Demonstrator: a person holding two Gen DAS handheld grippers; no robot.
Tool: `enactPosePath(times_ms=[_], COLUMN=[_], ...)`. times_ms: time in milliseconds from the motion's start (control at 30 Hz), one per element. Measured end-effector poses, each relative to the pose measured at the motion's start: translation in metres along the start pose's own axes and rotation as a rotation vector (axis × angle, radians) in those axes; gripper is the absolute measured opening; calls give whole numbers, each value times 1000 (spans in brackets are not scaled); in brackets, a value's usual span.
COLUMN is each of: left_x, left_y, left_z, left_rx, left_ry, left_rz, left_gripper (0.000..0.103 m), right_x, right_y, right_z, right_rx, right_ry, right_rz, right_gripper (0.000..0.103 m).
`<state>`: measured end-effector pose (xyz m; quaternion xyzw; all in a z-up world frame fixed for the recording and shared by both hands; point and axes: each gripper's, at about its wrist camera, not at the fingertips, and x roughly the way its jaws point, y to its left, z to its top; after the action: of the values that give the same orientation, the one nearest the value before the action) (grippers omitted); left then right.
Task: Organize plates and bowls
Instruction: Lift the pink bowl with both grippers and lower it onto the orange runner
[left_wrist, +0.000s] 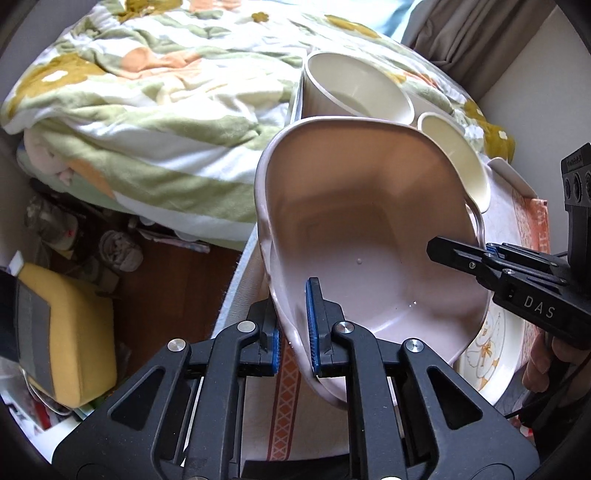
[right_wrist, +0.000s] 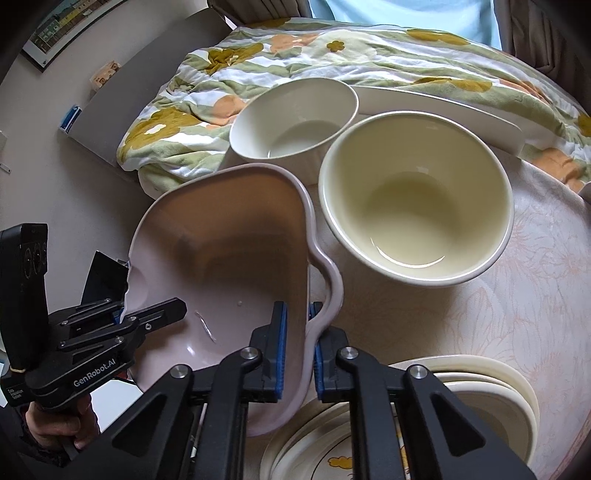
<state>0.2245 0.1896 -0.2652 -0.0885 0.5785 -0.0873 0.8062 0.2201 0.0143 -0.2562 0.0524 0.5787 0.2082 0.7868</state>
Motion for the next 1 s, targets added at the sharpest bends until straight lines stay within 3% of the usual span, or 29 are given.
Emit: enactPosePath(times_ms=[233, 533, 767, 1000], left_x=[-52, -86, -65, -7], left_y=[-34, -137, -254, -365], left_z=[12, -2, -37, -79], left_rx=[84, 148, 205, 263], left_ry=[-81, -140, -107, -8], left_rz=[34, -5, -67, -144], left_gripper=[10, 10, 10, 10], right_x=[-51, -138, -198, -235], right_y=[4, -40, -117, -206], right_z=[-7, -40, -89, -147], right_rx=[23, 69, 125, 212], right_ry=[-105, -214, -242, -243], right_rz=[22, -1, -62, -142], right_gripper=[11, 11, 11, 11])
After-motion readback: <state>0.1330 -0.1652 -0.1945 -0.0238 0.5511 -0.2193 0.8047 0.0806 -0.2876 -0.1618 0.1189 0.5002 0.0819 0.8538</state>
